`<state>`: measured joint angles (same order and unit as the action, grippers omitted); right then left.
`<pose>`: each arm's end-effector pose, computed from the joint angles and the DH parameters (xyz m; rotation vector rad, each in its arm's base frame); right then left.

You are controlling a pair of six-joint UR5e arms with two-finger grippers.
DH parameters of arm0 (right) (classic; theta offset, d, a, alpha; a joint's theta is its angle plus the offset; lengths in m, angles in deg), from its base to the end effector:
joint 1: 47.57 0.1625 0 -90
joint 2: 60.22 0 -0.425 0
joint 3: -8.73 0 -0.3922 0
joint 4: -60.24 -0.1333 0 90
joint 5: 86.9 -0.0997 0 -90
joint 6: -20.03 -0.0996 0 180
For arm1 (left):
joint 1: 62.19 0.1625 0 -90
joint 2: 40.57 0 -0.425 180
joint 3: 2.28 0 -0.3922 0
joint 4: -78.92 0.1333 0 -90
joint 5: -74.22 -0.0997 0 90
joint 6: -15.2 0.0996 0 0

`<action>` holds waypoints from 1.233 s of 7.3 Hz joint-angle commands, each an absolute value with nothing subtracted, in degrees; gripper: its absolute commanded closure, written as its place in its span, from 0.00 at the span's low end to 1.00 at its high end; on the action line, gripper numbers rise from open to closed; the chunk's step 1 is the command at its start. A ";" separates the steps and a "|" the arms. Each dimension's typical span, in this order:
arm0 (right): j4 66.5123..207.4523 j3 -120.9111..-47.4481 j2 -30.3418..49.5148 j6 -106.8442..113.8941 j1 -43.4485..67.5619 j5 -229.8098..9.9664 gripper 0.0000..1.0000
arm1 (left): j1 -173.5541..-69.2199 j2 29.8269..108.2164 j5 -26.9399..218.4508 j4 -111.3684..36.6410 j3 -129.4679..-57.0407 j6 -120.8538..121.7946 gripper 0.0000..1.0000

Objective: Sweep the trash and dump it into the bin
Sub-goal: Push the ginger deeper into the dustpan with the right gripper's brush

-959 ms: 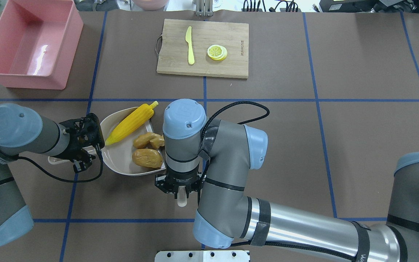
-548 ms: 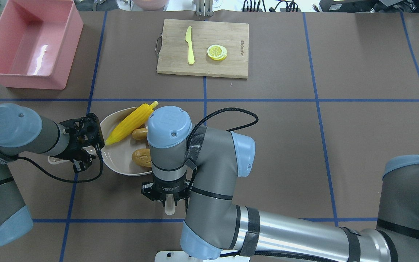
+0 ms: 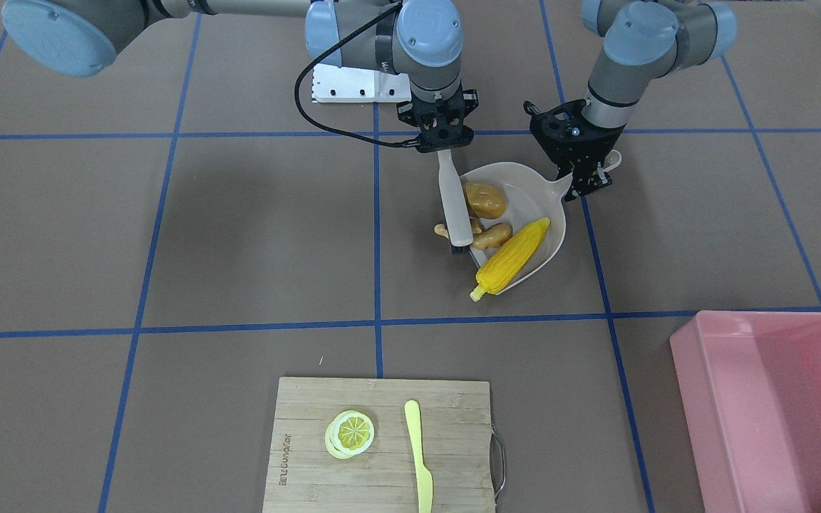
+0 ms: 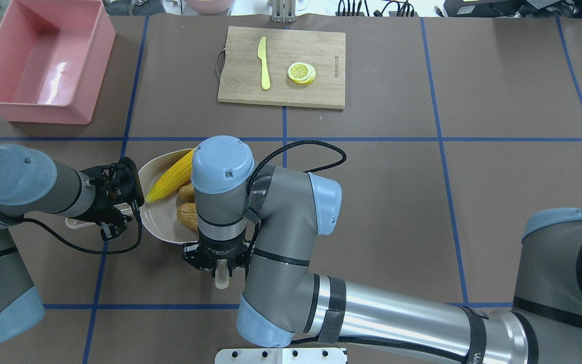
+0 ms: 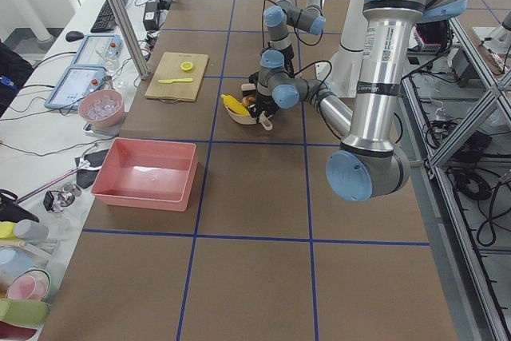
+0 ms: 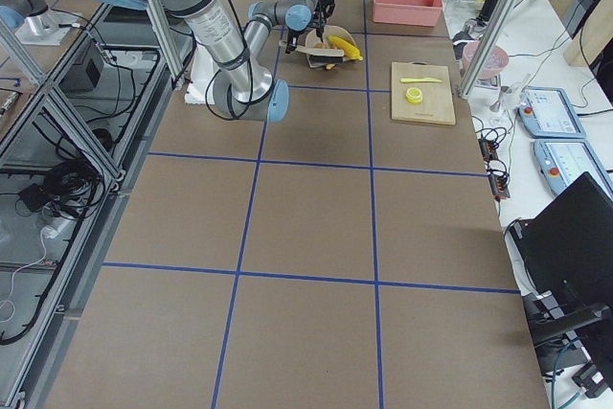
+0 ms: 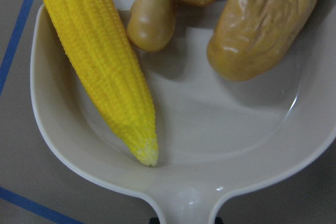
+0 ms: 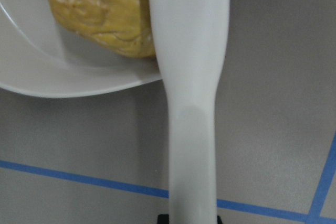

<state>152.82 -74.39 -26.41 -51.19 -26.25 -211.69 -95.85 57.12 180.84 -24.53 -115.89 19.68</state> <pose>-0.6585 -0.3391 0.0851 -0.2670 -0.9375 -0.2067 0.3830 -0.3810 0.3775 0.6100 0.6200 1.1111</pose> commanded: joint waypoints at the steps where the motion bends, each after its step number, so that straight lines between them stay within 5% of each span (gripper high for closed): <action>1: 155.76 -74.85 -26.74 -47.58 -23.15 -213.81 1.00 | -95.85 57.07 180.83 -24.53 -116.01 19.68 1.00; 9: 158.15 -73.72 -24.26 -41.65 -26.47 -209.33 1.00 | -95.85 56.99 180.92 -25.23 -115.93 19.33 1.00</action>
